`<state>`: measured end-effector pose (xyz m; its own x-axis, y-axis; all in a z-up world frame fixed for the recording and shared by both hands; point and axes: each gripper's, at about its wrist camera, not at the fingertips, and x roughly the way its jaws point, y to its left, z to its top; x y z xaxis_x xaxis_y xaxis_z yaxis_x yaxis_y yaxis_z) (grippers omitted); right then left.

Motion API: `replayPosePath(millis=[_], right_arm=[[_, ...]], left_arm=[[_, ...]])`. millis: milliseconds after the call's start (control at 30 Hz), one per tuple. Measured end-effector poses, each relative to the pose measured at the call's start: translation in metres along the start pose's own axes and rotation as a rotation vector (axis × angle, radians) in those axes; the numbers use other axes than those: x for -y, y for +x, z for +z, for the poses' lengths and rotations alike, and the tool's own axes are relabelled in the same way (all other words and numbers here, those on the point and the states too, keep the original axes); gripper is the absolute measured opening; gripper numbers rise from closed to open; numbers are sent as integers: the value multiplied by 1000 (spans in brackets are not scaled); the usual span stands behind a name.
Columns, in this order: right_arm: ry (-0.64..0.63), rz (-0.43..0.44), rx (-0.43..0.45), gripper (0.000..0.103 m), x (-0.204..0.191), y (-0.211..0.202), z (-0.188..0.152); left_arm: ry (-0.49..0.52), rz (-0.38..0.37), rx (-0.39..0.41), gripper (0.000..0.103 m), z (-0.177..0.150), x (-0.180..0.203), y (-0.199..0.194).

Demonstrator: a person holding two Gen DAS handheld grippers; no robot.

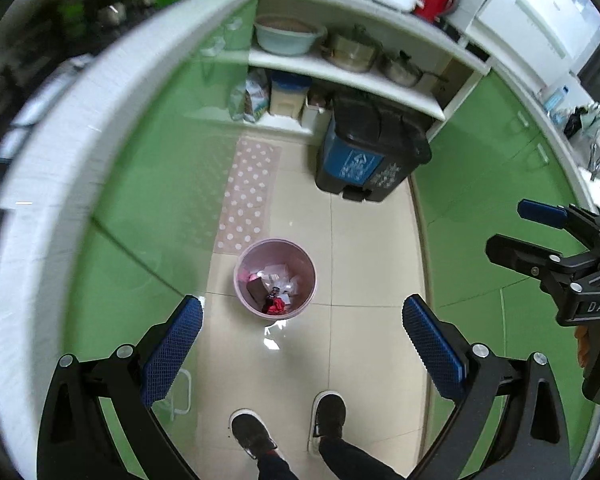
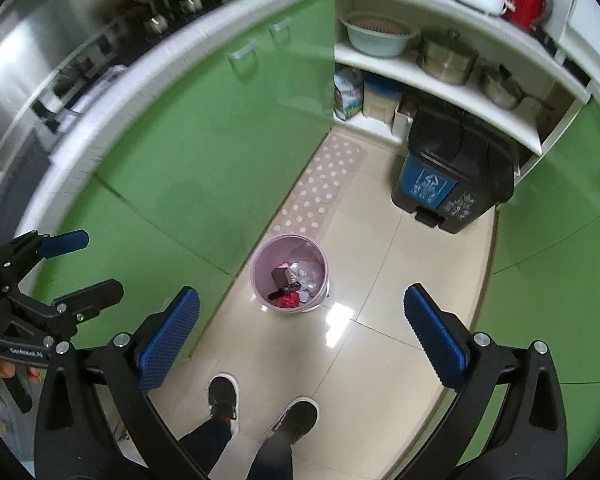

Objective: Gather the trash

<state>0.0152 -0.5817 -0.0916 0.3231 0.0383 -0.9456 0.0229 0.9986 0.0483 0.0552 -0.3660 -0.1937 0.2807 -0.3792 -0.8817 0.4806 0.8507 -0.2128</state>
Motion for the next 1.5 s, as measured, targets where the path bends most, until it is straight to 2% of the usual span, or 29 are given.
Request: replayPosePath(millis=[167,267,433,700,1100,1300,1500], right_arm=[[-60,40,46,100,-27,-67,6],[-133,81,82,100,-58,-101,12],[-231,147,125,100,-109,-131,28],[-360,255,182,100,-211,-161,49],[-485,350,203,100,-339,-171,66],[-577,380,177,100,-377,-162,79],[-653,430,160,100,-394,-149,99]], left_arm=[[-63,48,71,96,-5,-1,-78],[-102,88,121,96,-7,-10,-118],[-178,156,200,96,-19,-40,-179],[-274,274,256,96,-53,-109,-255],[-337,376,272,96,-92,-189,-319],[-383,401,280,96,-96,-208,-329],[-452,458,297,96,-91,-215,-332]])
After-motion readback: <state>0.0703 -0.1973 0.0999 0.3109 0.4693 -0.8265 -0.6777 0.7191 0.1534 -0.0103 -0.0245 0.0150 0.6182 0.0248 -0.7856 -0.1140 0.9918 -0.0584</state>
